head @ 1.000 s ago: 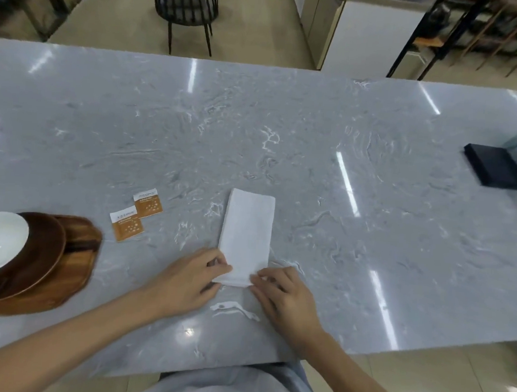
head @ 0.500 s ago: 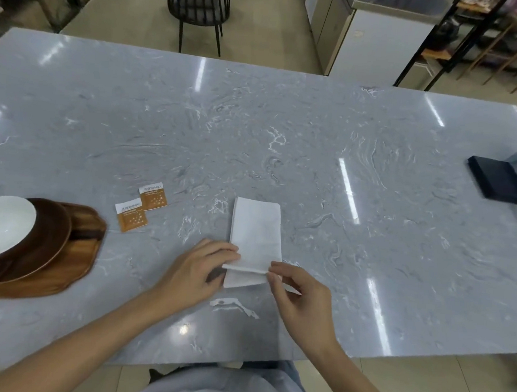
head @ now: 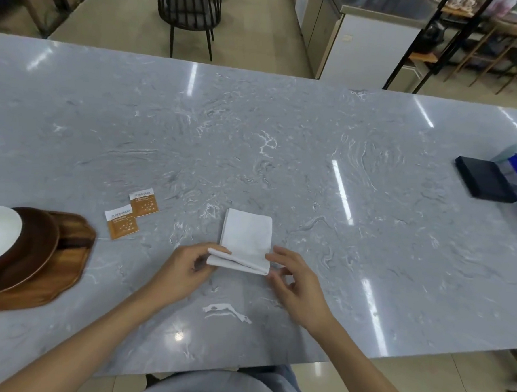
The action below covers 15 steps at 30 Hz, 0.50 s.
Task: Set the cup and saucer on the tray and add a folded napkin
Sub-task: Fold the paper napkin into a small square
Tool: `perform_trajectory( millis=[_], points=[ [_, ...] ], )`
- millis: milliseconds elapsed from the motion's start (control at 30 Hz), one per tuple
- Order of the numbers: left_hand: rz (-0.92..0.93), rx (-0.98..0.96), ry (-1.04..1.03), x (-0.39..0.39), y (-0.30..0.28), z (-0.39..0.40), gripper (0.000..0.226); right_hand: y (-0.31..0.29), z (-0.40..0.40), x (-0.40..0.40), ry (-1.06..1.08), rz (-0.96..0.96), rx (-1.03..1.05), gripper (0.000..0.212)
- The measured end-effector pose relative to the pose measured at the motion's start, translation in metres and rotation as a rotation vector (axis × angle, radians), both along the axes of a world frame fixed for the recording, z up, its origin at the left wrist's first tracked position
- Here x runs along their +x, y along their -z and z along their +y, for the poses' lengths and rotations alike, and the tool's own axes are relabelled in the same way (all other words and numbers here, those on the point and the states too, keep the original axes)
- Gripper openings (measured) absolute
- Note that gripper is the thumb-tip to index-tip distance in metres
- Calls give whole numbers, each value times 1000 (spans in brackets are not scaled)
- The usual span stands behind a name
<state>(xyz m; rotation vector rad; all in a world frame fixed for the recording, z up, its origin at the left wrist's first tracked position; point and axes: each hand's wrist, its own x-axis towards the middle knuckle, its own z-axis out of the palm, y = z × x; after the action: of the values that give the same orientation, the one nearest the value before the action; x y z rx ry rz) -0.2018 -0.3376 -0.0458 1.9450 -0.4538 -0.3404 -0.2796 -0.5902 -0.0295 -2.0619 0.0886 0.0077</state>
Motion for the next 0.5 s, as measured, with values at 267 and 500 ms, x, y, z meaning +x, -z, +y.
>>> perform_trajectory(
  millis=[267,500],
  points=[
    [50,-13,-119,13,-3,-14,20,12,10,13,130,19,71,11],
    [70,14,-166,21,3,-26,18,15,17,19,327,122,320,11]
  ],
)
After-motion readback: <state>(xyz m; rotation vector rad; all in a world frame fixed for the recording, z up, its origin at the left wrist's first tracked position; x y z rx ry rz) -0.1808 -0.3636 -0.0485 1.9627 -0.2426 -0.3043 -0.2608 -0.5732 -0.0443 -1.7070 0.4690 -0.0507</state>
